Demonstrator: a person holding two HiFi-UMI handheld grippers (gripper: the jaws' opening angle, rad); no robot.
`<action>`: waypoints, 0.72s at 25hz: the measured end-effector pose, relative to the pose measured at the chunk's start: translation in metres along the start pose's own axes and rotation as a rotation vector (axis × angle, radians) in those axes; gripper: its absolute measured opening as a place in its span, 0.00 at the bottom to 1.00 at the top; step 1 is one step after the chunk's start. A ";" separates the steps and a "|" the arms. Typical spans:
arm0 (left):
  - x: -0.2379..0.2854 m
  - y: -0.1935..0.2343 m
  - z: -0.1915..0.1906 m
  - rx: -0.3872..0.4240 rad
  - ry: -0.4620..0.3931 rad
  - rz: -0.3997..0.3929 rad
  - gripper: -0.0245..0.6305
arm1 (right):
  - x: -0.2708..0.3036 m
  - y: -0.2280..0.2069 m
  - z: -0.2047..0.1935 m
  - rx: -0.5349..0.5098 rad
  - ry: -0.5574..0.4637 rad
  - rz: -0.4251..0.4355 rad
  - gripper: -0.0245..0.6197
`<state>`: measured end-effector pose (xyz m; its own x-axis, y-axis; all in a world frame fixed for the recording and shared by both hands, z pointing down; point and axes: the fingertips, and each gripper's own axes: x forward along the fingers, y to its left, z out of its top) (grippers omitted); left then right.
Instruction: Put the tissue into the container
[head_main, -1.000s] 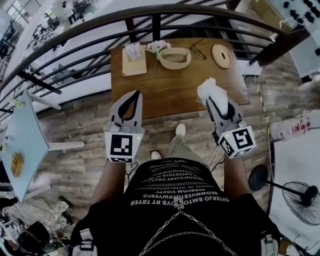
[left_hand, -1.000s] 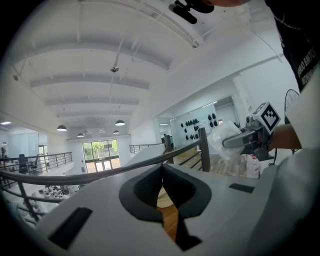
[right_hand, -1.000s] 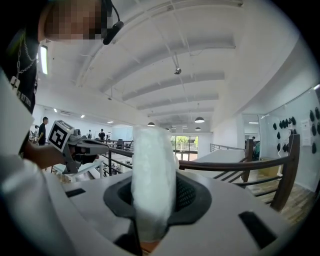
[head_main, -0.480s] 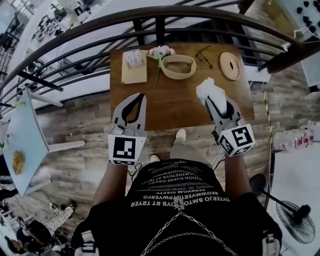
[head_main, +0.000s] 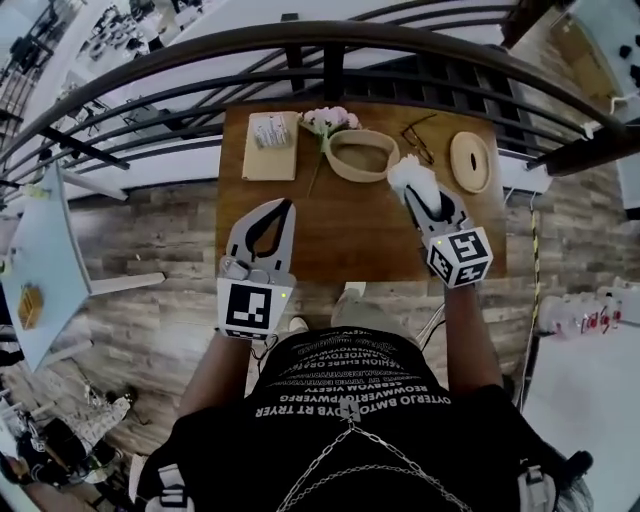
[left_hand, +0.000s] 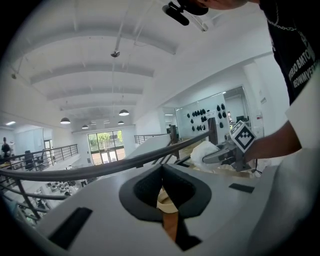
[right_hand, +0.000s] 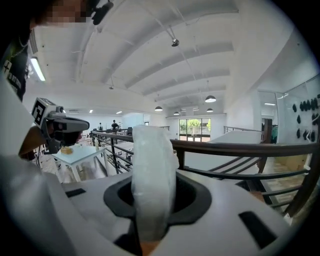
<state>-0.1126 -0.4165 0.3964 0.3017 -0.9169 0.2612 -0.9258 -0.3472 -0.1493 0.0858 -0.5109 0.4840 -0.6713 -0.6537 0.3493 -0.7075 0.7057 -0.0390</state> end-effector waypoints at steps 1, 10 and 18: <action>0.002 0.001 -0.002 -0.001 0.006 0.003 0.07 | 0.009 -0.006 -0.006 0.005 0.018 0.002 0.22; 0.019 0.011 -0.020 -0.038 0.067 0.074 0.07 | 0.087 -0.054 -0.055 0.033 0.152 0.056 0.22; 0.019 0.017 -0.040 -0.077 0.128 0.138 0.07 | 0.169 -0.071 -0.112 0.031 0.292 0.124 0.22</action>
<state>-0.1318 -0.4322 0.4366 0.1442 -0.9206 0.3628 -0.9725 -0.1996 -0.1199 0.0471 -0.6410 0.6512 -0.6643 -0.4544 0.5936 -0.6338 0.7633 -0.1251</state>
